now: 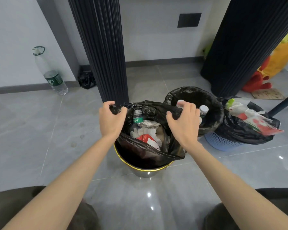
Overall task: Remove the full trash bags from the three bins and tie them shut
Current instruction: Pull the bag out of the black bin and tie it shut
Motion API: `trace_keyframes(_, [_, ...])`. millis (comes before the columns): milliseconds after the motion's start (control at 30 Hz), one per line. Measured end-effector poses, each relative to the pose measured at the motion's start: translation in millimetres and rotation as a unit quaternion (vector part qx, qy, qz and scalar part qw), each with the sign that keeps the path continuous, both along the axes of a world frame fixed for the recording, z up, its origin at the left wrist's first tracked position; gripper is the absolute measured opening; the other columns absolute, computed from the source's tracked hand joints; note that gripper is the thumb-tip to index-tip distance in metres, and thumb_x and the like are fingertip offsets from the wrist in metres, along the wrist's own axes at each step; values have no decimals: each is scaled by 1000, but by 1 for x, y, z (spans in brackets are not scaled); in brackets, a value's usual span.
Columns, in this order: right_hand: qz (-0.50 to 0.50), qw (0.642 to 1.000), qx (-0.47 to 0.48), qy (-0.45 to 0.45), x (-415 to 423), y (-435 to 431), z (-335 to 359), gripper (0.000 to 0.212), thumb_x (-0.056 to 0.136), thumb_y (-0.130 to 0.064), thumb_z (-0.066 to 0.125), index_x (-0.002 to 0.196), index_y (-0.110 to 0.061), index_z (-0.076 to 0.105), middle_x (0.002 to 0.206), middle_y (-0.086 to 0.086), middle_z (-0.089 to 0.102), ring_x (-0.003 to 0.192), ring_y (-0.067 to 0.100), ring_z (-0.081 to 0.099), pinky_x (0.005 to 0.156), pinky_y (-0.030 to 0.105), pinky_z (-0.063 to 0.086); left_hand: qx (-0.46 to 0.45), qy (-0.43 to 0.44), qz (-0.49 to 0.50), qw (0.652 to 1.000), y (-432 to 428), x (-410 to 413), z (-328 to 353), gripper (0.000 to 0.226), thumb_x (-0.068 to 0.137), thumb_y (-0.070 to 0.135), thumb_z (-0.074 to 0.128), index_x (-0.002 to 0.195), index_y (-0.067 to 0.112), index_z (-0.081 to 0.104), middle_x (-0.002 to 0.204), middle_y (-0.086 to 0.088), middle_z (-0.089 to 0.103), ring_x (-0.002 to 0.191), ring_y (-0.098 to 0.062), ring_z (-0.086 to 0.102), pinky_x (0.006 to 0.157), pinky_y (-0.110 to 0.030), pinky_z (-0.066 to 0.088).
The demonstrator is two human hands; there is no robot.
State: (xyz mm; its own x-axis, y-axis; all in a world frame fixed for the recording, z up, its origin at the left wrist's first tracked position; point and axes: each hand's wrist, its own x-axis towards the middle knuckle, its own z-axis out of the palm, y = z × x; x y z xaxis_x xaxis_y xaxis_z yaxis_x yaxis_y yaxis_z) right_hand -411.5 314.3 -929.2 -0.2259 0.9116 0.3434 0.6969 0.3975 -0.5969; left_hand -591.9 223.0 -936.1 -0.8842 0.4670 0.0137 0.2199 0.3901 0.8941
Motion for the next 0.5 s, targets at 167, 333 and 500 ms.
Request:
trace_keyframes(167, [30, 967, -135, -214, -4, 19, 3, 68, 87, -38, 61, 137, -5, 30, 134, 16, 42, 121, 37, 47, 90, 47, 44, -248, 135, -86, 956, 3, -17, -6, 61, 88, 31, 60, 138, 13, 32, 124, -12, 54, 113, -33, 53, 81, -39, 44])
trace_keyframes(333, [44, 951, -121, -280, 9, 24, -5, 28, 100, -24, 39, 115, -3, 50, 113, 21, 58, 105, 41, 56, 77, 44, 45, -300, 214, -134, 920, -7, -26, -15, 34, 98, 12, 35, 129, 6, 46, 108, -20, 64, 99, -40, 57, 69, -38, 39])
trace_keyframes(500, [62, 981, -90, -160, 1, 22, 4, 30, 100, -26, 34, 109, -3, 50, 106, 25, 60, 96, 44, 56, 76, 45, 43, -158, 154, -102, 970, -8, -22, -2, 26, 99, 13, 35, 116, 7, 54, 105, -18, 65, 96, -40, 57, 69, -35, 37])
